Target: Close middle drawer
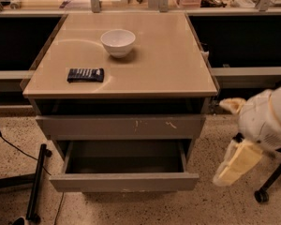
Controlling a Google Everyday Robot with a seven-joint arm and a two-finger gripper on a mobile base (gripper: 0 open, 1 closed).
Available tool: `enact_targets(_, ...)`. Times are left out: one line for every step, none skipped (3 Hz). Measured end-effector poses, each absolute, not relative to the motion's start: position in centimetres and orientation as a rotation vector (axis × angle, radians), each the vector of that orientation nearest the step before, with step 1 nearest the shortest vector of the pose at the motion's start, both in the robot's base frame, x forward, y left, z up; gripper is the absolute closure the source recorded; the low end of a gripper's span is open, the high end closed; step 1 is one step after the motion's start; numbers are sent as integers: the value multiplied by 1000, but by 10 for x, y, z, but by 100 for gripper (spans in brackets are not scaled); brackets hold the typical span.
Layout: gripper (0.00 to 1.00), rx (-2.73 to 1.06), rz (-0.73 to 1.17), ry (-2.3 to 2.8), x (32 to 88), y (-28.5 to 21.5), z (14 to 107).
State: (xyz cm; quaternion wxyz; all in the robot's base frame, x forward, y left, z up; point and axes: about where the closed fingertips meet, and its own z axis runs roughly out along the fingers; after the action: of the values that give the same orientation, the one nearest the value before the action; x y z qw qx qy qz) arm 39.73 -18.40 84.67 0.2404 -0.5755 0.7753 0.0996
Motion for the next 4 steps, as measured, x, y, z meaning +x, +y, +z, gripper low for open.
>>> enact_targets(0, -1480, 516, 2142, 388, -155, 736)
enact_targets(0, -1433, 693, 2157, 380, -120, 636)
enact_targets(0, -1407, 780, 2180, 379, -95, 569)
enact_targets(19, -1389, 795, 2183, 381, -92, 559)
